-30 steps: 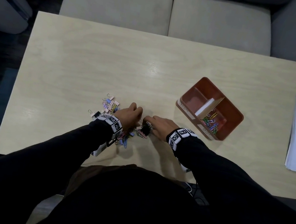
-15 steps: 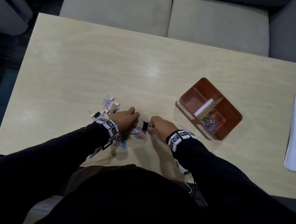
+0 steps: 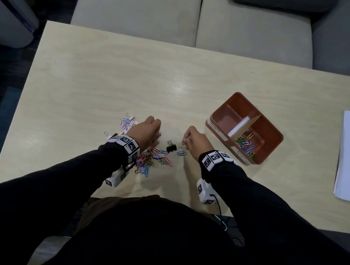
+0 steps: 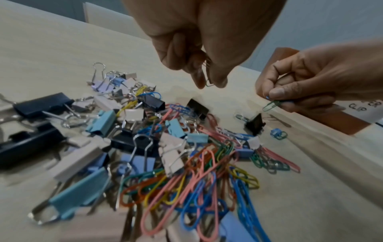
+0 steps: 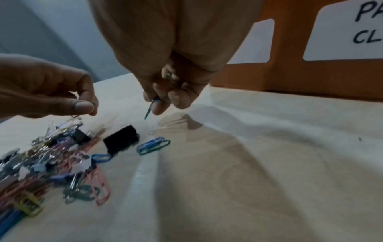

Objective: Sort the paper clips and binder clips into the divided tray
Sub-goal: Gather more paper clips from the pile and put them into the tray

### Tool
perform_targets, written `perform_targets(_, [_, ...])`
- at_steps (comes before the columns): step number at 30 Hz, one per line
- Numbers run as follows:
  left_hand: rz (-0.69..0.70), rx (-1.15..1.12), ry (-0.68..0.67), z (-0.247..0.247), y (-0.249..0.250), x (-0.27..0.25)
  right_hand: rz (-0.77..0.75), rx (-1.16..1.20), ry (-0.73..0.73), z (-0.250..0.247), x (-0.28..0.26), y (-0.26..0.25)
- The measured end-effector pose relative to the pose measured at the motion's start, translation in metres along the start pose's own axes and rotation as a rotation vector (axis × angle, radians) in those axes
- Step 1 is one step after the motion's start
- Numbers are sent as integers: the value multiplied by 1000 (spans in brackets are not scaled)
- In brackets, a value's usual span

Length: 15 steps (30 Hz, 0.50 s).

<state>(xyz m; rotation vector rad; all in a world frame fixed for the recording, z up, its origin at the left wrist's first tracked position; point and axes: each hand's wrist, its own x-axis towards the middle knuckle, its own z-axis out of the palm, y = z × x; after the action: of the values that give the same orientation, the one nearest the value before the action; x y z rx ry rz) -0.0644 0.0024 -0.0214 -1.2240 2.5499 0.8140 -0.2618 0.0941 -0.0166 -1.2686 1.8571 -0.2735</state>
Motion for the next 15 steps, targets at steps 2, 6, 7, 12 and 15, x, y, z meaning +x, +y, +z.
perform_targets(2, [-17, -22, 14, -3, -1, -2, 20, 18, 53, -3, 1, -1])
perform_targets(6, [-10, -49, -87, 2, 5, -3, 86, 141, -5, -6, 3, -2])
perform_targets(7, [-12, -53, -119, 4, 8, -2, 106, 197, -10, -6, 1, -2])
perform_targets(12, [48, -91, -197, 18, 18, -2, 123, 275, 13, -3, -7, 4])
perform_targets(15, [49, -131, -152, 25, 33, 3, 97, 162, -27, -1, -10, 10])
